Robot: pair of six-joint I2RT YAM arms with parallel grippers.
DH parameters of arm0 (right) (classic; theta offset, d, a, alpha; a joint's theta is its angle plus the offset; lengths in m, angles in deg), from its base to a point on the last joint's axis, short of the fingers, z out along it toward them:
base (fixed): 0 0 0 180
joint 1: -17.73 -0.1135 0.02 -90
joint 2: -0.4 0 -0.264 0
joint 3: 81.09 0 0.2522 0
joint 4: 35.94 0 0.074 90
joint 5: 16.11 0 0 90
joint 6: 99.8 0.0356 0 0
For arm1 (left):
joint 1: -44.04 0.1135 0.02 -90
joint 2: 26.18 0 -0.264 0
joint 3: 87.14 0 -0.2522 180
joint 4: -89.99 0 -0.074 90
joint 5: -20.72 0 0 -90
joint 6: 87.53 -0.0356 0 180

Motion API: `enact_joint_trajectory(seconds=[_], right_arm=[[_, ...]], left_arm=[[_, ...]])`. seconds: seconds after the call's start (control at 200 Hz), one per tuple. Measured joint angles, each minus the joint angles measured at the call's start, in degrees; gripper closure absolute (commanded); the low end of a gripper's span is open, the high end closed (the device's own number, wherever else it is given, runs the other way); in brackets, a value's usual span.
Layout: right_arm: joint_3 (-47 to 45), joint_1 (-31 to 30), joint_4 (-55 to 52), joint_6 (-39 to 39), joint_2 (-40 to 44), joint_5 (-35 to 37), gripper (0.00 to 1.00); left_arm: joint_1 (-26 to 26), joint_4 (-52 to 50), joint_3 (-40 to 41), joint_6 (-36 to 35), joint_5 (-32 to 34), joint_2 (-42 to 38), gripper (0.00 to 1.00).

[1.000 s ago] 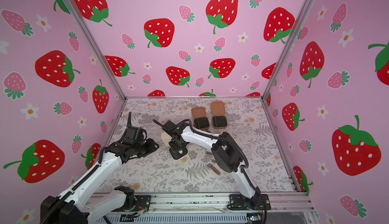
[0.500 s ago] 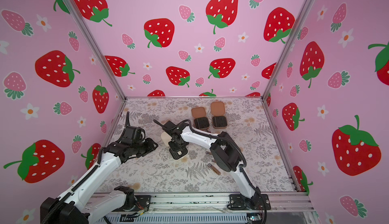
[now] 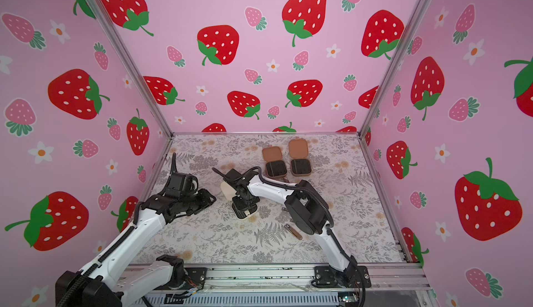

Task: Organize nail clipper sets
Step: Place the nail clipper in the storage box.

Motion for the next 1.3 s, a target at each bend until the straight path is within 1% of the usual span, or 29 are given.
enact_joint_trajectory(seconds=[0.26,0.52,0.75,0.991,1.096,1.301], right_arm=[[-0.04,0.0,0.59,0.37,-0.13,0.04,0.92],[-0.04,0.0,2.56,1.77,-0.39,2.05,0.92],[0.04,-0.11,2.95,2.69,-0.81,3.52,0.92],[1.29,-0.55,1.62,3.04,-1.68,4.96,0.91],[1.44,-0.61,1.33,3.06,-1.81,5.2,0.88],[1.55,-0.63,0.83,3.06,-1.81,5.2,0.73]], left_arm=[[0.17,0.09,0.09,0.0,-0.17,0.0,0.56],[0.22,0.87,1.81,0.02,-0.96,0.0,0.56],[0.28,1.49,6.03,0.52,-2.71,-0.02,0.59],[0.33,4.2,10.97,3.02,-5.05,-0.15,0.6],[0.33,5.2,11.19,3.78,-5.73,0.09,0.6],[0.17,7.15,11.17,4.5,-6.56,2.14,0.62]])
